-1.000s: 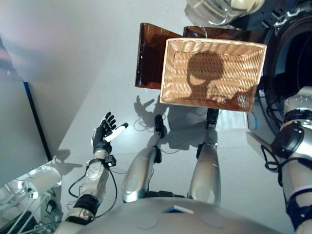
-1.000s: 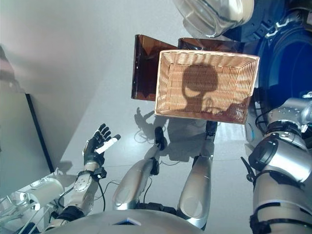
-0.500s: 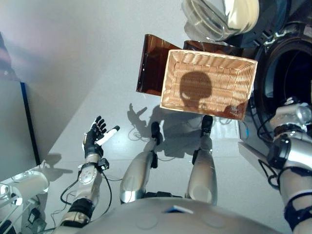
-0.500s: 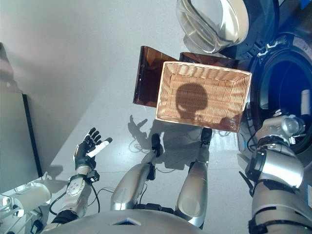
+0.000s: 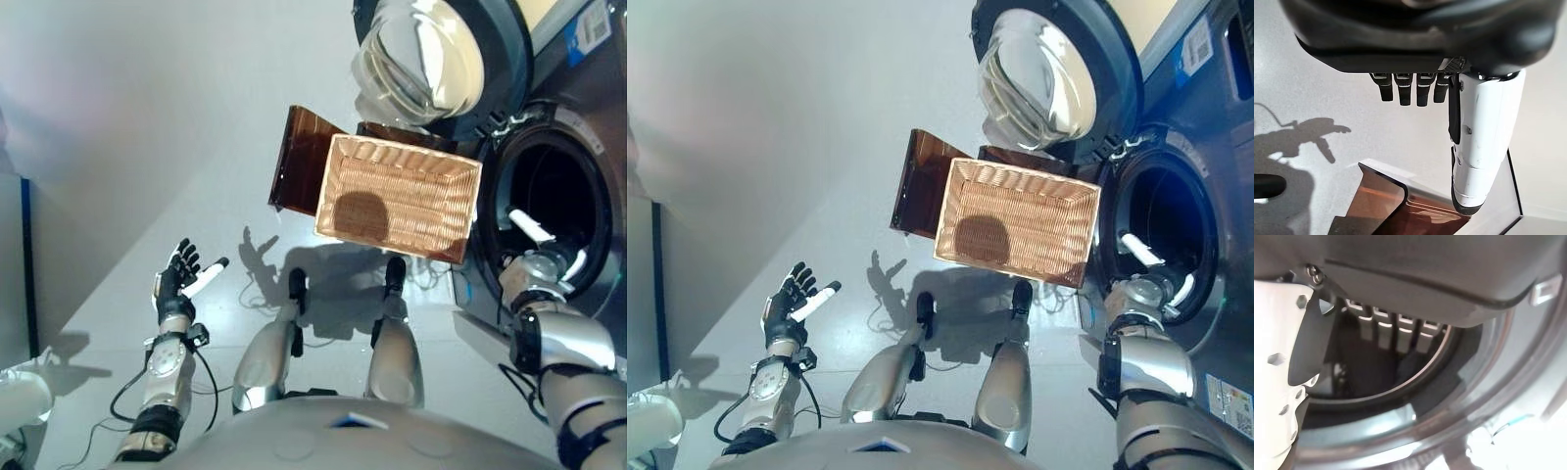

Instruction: Pick up the clothes and place them into the washing machine

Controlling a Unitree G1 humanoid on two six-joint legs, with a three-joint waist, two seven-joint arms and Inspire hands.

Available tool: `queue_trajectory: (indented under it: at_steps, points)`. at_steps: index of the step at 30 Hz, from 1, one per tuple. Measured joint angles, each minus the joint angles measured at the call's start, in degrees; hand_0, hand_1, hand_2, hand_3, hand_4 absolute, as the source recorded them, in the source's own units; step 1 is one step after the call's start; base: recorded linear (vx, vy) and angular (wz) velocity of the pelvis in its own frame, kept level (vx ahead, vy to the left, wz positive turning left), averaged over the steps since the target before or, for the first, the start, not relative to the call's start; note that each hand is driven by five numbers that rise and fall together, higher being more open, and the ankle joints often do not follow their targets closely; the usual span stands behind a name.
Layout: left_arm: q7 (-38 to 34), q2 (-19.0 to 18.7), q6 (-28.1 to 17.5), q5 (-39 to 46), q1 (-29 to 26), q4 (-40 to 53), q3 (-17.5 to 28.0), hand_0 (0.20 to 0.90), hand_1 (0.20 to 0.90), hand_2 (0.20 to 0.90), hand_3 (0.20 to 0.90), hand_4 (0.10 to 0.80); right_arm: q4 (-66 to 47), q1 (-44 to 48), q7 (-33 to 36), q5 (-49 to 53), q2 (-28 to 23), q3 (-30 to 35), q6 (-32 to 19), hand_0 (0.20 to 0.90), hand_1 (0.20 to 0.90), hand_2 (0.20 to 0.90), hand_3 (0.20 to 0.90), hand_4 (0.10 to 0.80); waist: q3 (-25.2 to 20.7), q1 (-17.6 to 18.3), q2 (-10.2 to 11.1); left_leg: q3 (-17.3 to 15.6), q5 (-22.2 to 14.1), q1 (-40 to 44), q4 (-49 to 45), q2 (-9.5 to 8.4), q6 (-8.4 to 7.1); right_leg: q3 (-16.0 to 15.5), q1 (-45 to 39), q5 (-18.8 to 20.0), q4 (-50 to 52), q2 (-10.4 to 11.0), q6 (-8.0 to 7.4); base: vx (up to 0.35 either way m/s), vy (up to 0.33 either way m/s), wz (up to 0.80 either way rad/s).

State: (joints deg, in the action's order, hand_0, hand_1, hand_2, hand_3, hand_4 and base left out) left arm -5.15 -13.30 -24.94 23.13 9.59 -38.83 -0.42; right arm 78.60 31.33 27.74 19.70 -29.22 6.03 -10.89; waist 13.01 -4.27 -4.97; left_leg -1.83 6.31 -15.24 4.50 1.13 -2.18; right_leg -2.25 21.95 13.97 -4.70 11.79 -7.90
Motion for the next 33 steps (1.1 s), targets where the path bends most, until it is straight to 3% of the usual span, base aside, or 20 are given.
queue_trajectory:
  at_steps: [5, 11, 18, 33]
  points:
    - [-0.18, 0.00, 0.07, -1.06, 0.03, -2.05, 0.38, 0.900, 0.900, 0.900, 0.900, 0.800, -5.81, -3.58, -0.38, -8.60, 2.27, -4.32, -0.20, 0.900, 0.900, 0.900, 0.900, 0.800, -1.02, 0.02, 1.89, 0.24, -0.21, 1.51, 0.00, 0.09, -0.08, -0.12, -1.58, -0.18, -0.02, -0.36, 0.33, 0.059, -0.026, 0.00]
    - [-1.37, 1.32, 0.33, -1.70, -0.09, -4.12, 1.62, 0.900, 0.900, 0.900, 0.900, 0.800, -10.80, -12.24, -3.81, -13.72, 8.05, -7.90, -0.22, 0.900, 0.900, 0.900, 0.900, 0.800, -3.06, -0.17, 4.02, 0.90, -1.48, 5.99, 0.01, 1.50, -0.74, -1.81, -6.65, -1.73, -0.05, -1.48, 0.73, 0.089, -0.031, 0.04]
    - [-2.40, 1.24, 1.11, -2.71, 0.14, -8.57, 2.39, 0.900, 0.900, 0.900, 0.900, 0.800, -12.31, -19.30, -6.52, -12.58, 11.64, -7.77, -0.35, 0.900, 0.900, 0.900, 0.900, 0.800, -7.37, 0.20, 6.18, 0.89, -2.76, 9.18, 0.05, 2.04, -0.85, -2.16, -9.77, -3.10, -0.24, -1.93, 0.70, 0.076, -0.010, -0.03]
    - [-2.98, 1.21, 3.29, -6.96, 0.93, -16.47, 2.48, 0.900, 0.900, 0.900, 0.900, 0.800, -12.13, -28.25, -7.99, -14.76, 16.46, -7.88, -0.30, 0.900, 0.900, 0.900, 0.900, 0.800, -13.15, 0.28, 8.77, -1.00, -4.60, 16.07, 0.32, 2.31, -0.42, -1.69, -15.61, -4.02, -0.31, -2.16, 0.53, 0.037, 0.005, -0.06]
